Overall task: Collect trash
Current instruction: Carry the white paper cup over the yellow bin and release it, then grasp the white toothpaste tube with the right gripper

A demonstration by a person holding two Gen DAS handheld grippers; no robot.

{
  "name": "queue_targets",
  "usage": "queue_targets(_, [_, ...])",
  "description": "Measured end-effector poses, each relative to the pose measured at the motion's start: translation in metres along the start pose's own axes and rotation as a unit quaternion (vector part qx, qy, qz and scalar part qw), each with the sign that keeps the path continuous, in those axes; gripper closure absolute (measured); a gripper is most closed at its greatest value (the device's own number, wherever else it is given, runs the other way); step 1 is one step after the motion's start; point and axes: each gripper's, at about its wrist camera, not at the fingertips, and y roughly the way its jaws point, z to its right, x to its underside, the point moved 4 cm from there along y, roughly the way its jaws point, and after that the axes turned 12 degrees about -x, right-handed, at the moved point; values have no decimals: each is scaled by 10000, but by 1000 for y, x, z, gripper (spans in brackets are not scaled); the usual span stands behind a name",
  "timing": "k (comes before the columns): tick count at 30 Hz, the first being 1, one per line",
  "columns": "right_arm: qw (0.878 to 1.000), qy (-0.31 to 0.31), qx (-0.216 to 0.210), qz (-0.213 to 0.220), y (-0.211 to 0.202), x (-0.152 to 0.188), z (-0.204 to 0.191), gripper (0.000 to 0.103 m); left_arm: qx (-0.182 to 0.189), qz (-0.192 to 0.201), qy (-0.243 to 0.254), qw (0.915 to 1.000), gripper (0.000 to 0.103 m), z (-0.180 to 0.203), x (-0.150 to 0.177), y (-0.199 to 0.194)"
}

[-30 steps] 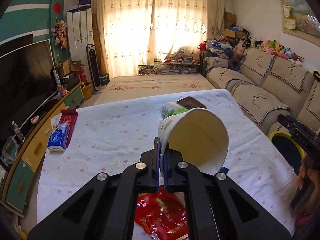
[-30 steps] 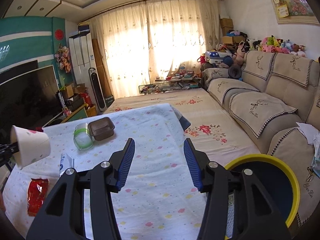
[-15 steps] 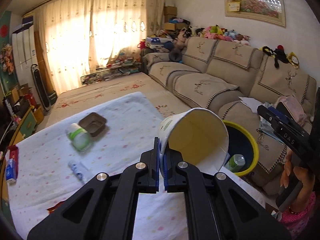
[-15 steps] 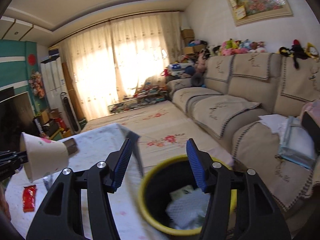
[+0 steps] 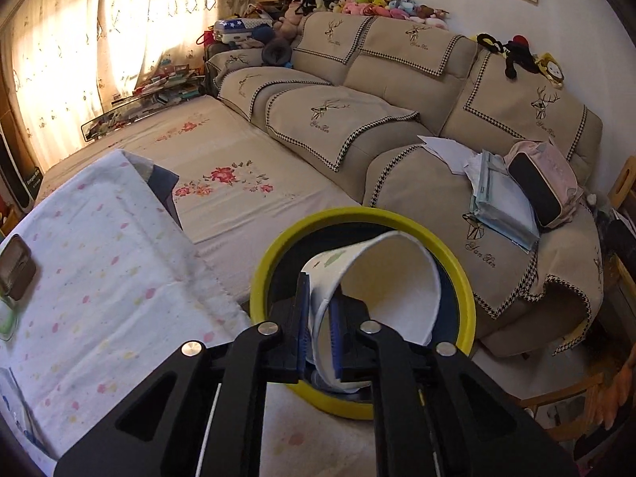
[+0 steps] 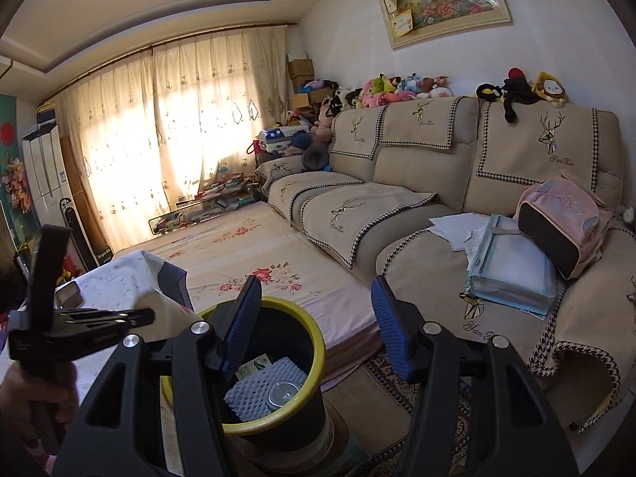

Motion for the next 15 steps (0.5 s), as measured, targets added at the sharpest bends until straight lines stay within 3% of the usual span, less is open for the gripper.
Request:
queue_targets(1, [10000,0,-3,-2,1,-1,-1,48,11,-28,-4,10000,74,4,-2,6])
queue_targets(2, [10000,-5,-13,-12,2,-1,-2,48,-14,-24,-6,10000,69,6,-3,11])
queue_targets(6, [9999,-46,-75,-85,7,1,-10,48,6,4,-61,10000,68,6,-4,9])
queue_targets(9, [9998,-69,-132,-131,9,2,-15,48,11,140,-148,9998,63,-11,3,-13])
queue_targets(13, [9995,-122,-230,-194,15,4,-26,47,-238,665,-385,9968,39,-54,19,-67])
queue_targets(15, [9991,-162,-299,-240,18,5,-34,47,-417,832,-516,9943,38,-76,28,-88])
